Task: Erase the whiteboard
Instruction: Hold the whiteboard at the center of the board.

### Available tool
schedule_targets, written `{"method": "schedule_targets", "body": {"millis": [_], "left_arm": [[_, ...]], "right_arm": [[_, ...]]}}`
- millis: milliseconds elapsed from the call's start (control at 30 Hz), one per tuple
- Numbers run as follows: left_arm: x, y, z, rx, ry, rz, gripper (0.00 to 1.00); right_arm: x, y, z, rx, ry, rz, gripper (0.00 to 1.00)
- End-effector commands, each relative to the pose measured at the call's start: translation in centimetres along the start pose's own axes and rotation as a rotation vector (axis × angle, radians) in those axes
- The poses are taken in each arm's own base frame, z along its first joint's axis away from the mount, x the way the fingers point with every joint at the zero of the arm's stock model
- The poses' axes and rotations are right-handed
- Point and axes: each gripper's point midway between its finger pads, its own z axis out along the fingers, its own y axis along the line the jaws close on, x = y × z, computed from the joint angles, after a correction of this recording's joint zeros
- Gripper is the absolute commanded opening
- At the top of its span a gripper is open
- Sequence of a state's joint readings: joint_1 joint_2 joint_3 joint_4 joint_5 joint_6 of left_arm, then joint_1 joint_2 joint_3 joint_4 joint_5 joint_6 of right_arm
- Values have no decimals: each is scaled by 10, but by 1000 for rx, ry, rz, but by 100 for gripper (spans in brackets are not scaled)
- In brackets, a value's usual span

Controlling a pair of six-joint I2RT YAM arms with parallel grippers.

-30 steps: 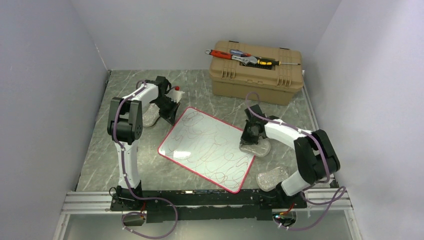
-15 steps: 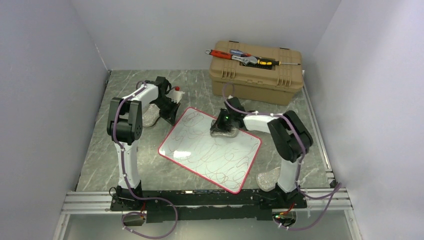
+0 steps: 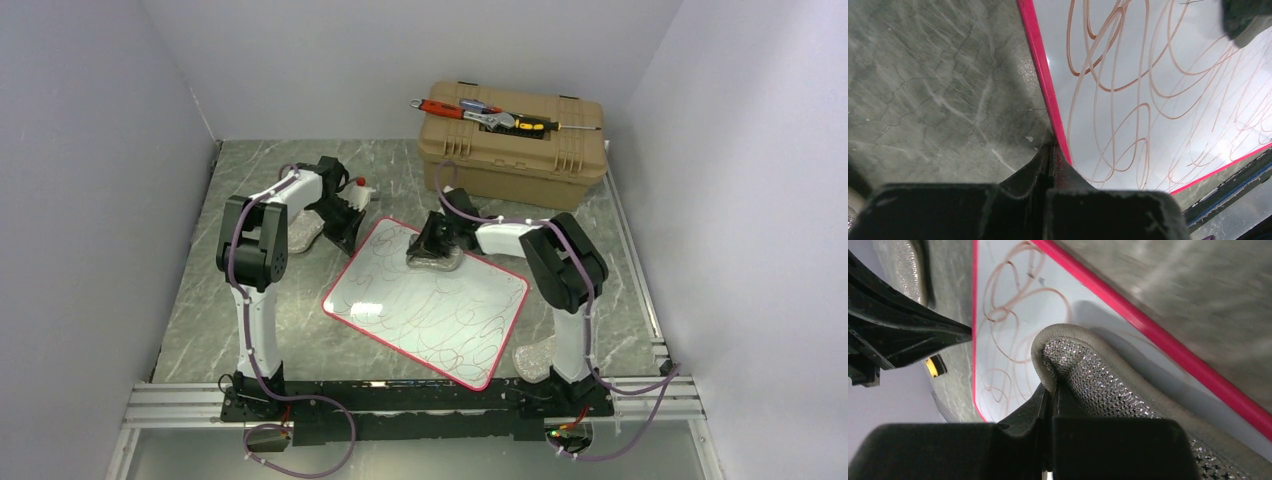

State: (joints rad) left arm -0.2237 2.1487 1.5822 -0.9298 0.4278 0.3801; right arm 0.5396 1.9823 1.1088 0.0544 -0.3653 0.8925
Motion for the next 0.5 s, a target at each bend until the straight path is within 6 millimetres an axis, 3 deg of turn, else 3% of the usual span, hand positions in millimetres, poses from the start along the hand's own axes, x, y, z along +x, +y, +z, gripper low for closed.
{"method": "schedule_targets", "body": {"millis": [0, 133, 267, 467], "left_arm": [[49, 9, 52, -33, 196, 28, 6], [42, 6, 46, -28, 184, 23, 18], [31, -9, 30, 18, 135, 31, 19], [14, -21, 14, 51, 76, 40, 19]], "right_arm": [[21, -32, 22, 168, 35, -2, 0], [19, -22, 6, 129, 40, -12, 0], [16, -14, -6, 103, 36, -38, 0], [15, -2, -6, 61, 58, -58, 0]]}}
